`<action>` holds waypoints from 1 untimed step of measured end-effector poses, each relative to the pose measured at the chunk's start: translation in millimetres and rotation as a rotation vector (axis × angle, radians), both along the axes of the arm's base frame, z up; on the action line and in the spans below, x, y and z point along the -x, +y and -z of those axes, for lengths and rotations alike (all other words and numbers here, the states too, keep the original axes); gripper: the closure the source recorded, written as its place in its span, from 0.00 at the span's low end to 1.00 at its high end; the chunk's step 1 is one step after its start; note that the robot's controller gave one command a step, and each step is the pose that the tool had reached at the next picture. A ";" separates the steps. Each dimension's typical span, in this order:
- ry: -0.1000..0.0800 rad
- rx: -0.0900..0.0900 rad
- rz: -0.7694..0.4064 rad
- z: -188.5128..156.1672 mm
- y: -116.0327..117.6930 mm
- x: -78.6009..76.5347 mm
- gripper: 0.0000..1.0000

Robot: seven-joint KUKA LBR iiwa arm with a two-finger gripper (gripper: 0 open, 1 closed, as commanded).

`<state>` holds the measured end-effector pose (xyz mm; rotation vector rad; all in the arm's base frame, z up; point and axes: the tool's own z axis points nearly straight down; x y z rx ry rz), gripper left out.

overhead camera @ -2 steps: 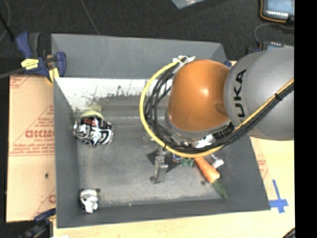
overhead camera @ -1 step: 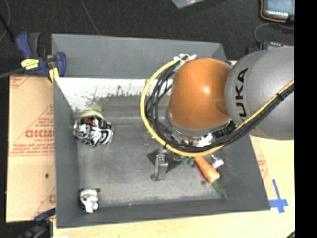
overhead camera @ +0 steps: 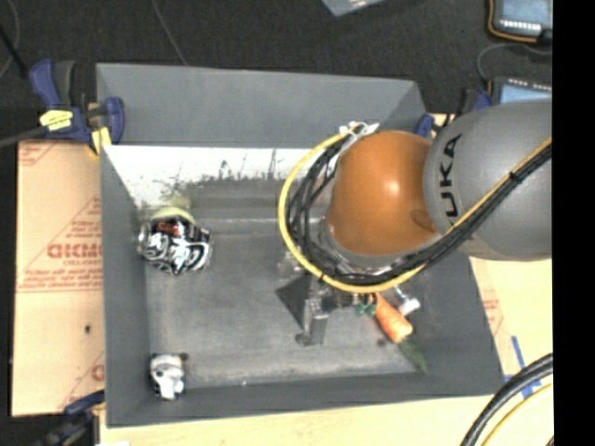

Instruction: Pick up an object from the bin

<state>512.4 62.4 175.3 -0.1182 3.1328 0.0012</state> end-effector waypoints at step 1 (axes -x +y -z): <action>0.002 -0.001 0.129 31.4 -40.8 -25.3 0.00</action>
Offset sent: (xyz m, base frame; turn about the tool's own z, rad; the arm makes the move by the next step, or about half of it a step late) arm 0.0396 -0.0822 -0.0440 -0.0336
